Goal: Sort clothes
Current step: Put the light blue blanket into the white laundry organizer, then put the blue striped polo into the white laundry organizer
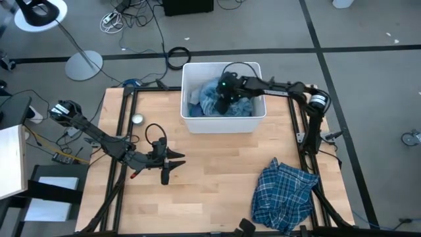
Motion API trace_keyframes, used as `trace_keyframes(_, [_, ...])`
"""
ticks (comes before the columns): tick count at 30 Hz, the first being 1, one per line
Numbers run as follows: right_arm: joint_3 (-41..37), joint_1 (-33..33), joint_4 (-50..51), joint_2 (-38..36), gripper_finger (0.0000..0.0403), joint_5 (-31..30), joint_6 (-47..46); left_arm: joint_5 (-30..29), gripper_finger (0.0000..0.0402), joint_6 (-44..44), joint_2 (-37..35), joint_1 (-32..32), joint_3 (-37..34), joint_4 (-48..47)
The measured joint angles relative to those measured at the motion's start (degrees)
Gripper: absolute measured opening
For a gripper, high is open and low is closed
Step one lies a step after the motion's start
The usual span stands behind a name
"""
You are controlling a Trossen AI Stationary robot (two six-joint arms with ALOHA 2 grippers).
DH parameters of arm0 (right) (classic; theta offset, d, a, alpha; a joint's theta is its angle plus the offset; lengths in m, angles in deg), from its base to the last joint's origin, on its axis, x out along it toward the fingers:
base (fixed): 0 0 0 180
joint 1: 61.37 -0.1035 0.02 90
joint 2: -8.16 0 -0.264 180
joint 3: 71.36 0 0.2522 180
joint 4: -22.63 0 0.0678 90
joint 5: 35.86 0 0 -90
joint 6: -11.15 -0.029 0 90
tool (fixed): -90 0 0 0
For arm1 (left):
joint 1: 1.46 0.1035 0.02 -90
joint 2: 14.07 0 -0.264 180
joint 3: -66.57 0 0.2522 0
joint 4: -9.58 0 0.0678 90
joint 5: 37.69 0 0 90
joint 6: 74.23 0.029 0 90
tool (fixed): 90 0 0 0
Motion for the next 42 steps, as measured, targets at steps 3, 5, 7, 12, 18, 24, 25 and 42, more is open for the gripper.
trace_keyframes(3, [0.0,0.9,-0.2,1.3,0.0202,5.1,-1.3,0.0,0.0131,0.0,0.2,0.0,0.0,-0.1])
trace_keyframes(5, [0.0,1.2,-0.1,0.9,0.022,6.4,-1.3,0.0,0.0131,0.0,0.2,0.0,0.0,-0.1])
trace_keyframes(7, [-0.2,1.1,0.6,-0.9,0.0234,6.5,-1.3,0.0,0.0131,0.0,0.2,0.0,0.0,-0.1])
trace_keyframes(12, [1.0,1.0,1.3,-8.9,0.0249,6.9,-0.7,0.0,0.0131,0.0,0.2,0.0,0.0,-0.1])
trace_keyframes(18, [1.5,0.4,1.2,-20.8,0.024,4.1,0.3,0.2,0.0131,0.0,0.2,0.0,0.0,0.0])
trace_keyframes(24, [1.6,-2.5,6.2,-32.5,0.0231,0.6,-0.5,0.2,0.0131,0.0,0.2,0.0,0.0,0.2])
trace_keyframes(25, [1.6,-3.5,7.6,-34.2,0.0231,0.4,-1.2,0.2,0.0131,0.0,0.2,0.0,0.0,0.2])
trace_keyframes(42, [-2.0,-43.8,44.6,-44.0,0.023,-16.6,-37.1,-2.6,0.0131,0.0,2.7,0.0,0.0,1.8])
